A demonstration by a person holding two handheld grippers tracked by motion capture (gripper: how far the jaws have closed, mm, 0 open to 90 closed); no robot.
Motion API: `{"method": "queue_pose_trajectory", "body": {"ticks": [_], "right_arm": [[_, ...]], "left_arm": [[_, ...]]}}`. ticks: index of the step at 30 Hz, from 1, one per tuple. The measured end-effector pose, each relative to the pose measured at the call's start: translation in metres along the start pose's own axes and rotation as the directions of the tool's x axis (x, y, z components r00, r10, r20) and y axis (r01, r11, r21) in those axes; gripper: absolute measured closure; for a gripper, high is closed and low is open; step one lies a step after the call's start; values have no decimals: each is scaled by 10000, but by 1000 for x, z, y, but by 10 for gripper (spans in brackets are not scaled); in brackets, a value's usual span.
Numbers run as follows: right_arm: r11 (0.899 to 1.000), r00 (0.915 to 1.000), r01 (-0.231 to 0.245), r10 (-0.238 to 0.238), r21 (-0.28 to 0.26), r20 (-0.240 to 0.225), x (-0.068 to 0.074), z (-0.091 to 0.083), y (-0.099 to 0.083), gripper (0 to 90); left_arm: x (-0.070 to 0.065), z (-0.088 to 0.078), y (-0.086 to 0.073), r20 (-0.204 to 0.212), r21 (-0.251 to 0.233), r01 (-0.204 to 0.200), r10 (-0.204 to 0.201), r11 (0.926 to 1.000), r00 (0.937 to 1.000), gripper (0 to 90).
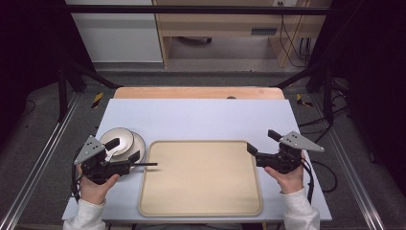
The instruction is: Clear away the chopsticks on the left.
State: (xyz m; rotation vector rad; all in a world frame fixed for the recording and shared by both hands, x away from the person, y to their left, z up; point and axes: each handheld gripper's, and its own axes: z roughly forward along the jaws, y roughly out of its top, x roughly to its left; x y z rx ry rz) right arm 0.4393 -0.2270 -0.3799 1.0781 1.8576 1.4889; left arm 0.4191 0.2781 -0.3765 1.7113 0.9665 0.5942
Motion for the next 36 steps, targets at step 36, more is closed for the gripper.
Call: {"method": "queue_pose_trajectory", "body": {"ticks": [36], "right_arm": [[9997, 10000, 93, -93, 247, -15, 7, -8, 0, 84]], "left_arm": [[7, -59, -42, -34, 1784, -1047, 1070, 9784, 9943, 98]]}}
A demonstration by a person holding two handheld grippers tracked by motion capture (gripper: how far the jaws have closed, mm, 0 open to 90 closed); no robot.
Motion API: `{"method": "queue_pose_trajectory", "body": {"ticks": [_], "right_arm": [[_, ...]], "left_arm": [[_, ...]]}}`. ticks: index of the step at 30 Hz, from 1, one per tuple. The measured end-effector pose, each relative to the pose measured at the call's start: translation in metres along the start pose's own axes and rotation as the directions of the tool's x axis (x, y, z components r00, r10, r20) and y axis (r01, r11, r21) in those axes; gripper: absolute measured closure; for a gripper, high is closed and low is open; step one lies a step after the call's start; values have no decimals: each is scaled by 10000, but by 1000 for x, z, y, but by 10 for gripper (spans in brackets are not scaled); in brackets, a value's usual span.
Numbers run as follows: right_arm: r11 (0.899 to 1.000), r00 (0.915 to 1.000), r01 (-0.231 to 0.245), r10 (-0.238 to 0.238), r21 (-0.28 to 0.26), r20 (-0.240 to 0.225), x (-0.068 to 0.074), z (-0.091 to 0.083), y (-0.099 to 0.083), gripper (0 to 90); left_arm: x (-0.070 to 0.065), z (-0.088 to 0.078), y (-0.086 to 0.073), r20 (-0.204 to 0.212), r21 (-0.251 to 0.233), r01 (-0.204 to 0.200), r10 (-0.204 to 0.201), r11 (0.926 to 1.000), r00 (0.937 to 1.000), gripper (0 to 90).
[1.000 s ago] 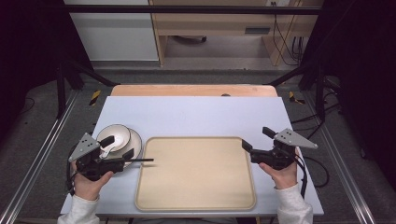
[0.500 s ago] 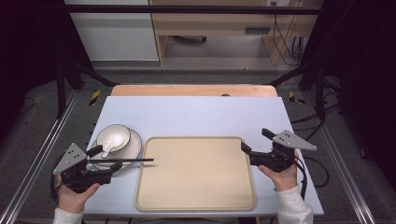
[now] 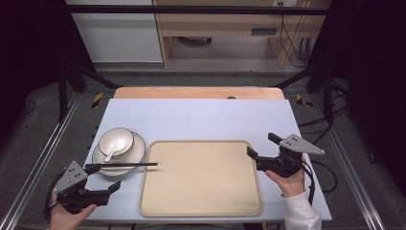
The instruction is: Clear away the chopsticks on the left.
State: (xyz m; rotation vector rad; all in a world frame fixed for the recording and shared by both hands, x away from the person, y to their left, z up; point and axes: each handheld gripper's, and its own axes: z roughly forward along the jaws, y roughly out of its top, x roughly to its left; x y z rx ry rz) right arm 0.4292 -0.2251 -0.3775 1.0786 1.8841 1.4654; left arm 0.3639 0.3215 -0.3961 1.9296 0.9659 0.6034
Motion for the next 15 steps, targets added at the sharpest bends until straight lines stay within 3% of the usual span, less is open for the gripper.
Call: {"method": "queue_pose_trajectory", "body": {"ticks": [8, 15], "right_arm": [[9999, 10000, 27, -26, 137, -58, 2, 4, -1, 84], [9997, 9999, 62, -60, 226, -98, 3, 6, -2, 83]], "left_arm": [[10, 15, -10, -415, 704, 38, -9, 9975, 9991, 104], [21, 34, -25, -898, 1539, 230, -92, 9878, 9959, 131]]}}
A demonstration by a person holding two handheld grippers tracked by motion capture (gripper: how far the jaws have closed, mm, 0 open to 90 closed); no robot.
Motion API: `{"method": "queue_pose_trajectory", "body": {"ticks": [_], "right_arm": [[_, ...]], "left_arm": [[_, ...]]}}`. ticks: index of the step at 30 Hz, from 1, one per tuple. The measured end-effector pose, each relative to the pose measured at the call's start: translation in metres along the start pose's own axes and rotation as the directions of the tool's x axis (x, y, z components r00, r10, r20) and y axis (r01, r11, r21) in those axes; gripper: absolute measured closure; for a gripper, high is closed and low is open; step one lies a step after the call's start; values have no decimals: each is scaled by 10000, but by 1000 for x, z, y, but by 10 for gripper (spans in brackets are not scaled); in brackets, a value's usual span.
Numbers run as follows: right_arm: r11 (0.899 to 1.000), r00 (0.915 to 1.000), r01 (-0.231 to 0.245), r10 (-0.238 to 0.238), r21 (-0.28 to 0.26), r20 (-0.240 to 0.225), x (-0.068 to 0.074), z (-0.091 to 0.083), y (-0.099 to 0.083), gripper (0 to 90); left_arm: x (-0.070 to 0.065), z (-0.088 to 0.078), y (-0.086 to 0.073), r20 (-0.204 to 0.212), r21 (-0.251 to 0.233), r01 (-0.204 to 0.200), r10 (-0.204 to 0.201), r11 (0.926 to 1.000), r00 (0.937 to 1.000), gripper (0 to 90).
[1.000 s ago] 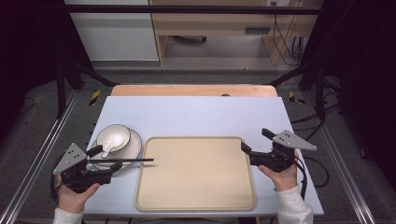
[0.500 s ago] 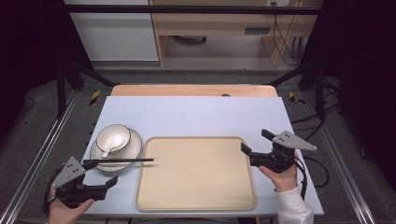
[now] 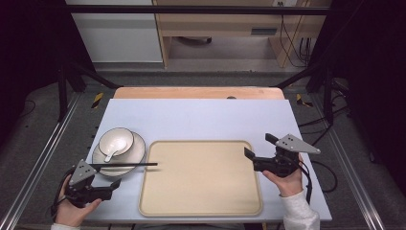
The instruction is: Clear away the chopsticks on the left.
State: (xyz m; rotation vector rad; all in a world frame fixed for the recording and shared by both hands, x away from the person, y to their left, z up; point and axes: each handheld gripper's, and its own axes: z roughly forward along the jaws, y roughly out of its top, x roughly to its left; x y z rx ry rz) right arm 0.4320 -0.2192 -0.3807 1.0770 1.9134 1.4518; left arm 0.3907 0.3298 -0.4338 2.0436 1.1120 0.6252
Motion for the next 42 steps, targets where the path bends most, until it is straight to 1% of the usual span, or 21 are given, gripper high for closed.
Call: {"method": "queue_pose_trajectory", "body": {"ticks": [2, 3, 4, 5, 7, 10, 12, 14, 17, 23, 27, 29, 31, 35, 36, 38, 39, 40, 42], "right_arm": [[10000, 10000, -52, 52, 21, -27, -1, 0, -1, 84], [10000, 10000, -52, 52, 21, -27, -1, 0, -1, 84], [10000, 10000, -59, 60, 26, -34, -1, 1, -1, 84], [10000, 10000, -17, 17, 41, -54, 0, 1, 0, 84], [10000, 10000, 17, -16, 18, -89, 1, 1, 0, 83], [10000, 9999, 55, -56, -14, -97, 2, 0, 1, 82], [10000, 9999, 54, -55, -58, -126, 2, -1, 3, 81], [9999, 9999, 70, -71, -76, -132, 2, -1, 3, 81], [10000, 9999, 53, -54, -53, -118, 2, 0, 3, 81], [9999, 9998, 82, -81, 66, -157, 3, 3, 1, 81], [9999, 9999, 74, -73, 79, -155, 3, 3, 1, 81], [9999, 9999, 72, -71, 87, -154, 3, 3, 1, 81], [10000, 9999, 59, -58, 65, -156, 3, 3, 1, 80], [10000, 9999, 47, -45, 88, -144, 2, 3, 1, 80], [9999, 9999, 33, -32, 103, -142, 2, 3, 1, 80], [10000, 9999, 37, -36, 86, -141, 2, 3, 1, 80], [10000, 9999, 39, -38, 89, -145, 3, 3, 1, 80], [10000, 9999, 49, -48, 70, -131, 2, 3, 1, 80], [10000, 9999, 37, -36, 74, -148, 2, 3, 1, 80]], "left_arm": [[2, 5, -1, -185, 24, -85, 85, 10000, 9998, 159], [3, 7, -1, -241, 39, -112, 113, 9999, 9996, 159], [4, 9, 0, -342, 58, -222, 224, 9997, 9992, 166], [6, 13, 0, -360, -10, -237, 237, 9997, 9991, 181], [10, 16, -1, -424, 68, -247, 250, 9997, 9988, 196], [13, 19, -1, -413, 36, -190, 191, 9998, 9990, 206], [16, 20, 0, -330, 9, -119, 119, 9999, 9994, 218], [19, 23, -1, -302, 98, -66, 69, 9999, 9995, 241], [22, 26, -2, -299, 151, -109, 113, 9998, 9995, 268], [23, 30, -3, -397, 98, -213, 217, 9997, 9990, 300], [23, 29, -3, -419, 123, -288, 293, 9995, 9987, 318], [22, 29, -3, -387, 136, -335, 340, 9993, 9987, 345], [22, 29, -3, -356, 142, -290, 295, 9995, 9989, 364], [23, 30, -3, -404, 271, -335, 346, 9991, 9986, 384], [23, 30, -4, -443, 257, -245, 256, 9994, 9987, 409], [24, 30, -4, -431, 269, -273, 285, 9993, 9987, 444], [24, 30, -4, -411, 333, -255, 269, 9991, 9988, 444], [23, 30, -3, -416, 372, -259, 275, 9990, 9988, 482], [23, 32, -3, -459, 438, -250, 270, 9987, 9986, 516]]}}
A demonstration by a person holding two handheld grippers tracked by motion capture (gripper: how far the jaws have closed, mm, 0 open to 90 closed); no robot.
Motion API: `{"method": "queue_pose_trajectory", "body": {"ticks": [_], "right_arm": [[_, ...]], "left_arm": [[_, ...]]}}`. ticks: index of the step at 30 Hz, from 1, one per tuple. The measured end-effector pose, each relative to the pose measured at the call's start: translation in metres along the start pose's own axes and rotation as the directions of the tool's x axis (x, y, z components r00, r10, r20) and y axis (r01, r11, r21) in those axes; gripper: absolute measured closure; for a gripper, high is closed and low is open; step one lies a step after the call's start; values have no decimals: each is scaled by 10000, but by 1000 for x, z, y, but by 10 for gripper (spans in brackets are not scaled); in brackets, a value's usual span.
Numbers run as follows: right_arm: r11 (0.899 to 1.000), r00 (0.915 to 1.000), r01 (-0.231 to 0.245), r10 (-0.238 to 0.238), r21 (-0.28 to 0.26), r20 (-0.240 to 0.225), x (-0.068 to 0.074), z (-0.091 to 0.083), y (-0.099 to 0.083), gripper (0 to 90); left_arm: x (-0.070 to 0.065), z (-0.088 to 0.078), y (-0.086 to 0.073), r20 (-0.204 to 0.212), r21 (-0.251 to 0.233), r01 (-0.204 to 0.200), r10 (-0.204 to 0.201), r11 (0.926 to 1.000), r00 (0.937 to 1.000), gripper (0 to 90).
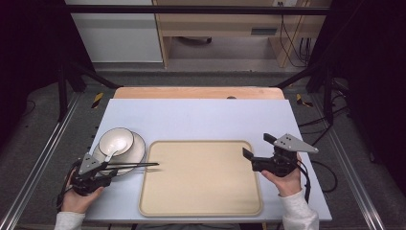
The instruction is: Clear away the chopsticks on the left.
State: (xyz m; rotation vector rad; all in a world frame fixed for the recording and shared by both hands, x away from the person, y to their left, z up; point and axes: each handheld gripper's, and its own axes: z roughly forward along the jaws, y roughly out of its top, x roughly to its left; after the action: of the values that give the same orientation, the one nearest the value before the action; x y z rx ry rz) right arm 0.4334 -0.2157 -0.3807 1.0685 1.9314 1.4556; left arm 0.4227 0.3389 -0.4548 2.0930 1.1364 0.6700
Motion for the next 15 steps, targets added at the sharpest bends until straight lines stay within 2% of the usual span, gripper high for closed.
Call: {"method": "queue_pose_trajectory", "body": {"ticks": [8, 15], "right_arm": [[10000, 10000, -21, 21, 32, 12, -1, 0, 0, 80], [10000, 10000, -56, 56, 49, 50, -2, 0, -1, 80]], "left_arm": [[0, 0, 0, 125, 140, 41, -43, 9999, 9999, 614], [-2, -1, 1, 188, 258, 40, -45, 9997, 9998, 666]]}}
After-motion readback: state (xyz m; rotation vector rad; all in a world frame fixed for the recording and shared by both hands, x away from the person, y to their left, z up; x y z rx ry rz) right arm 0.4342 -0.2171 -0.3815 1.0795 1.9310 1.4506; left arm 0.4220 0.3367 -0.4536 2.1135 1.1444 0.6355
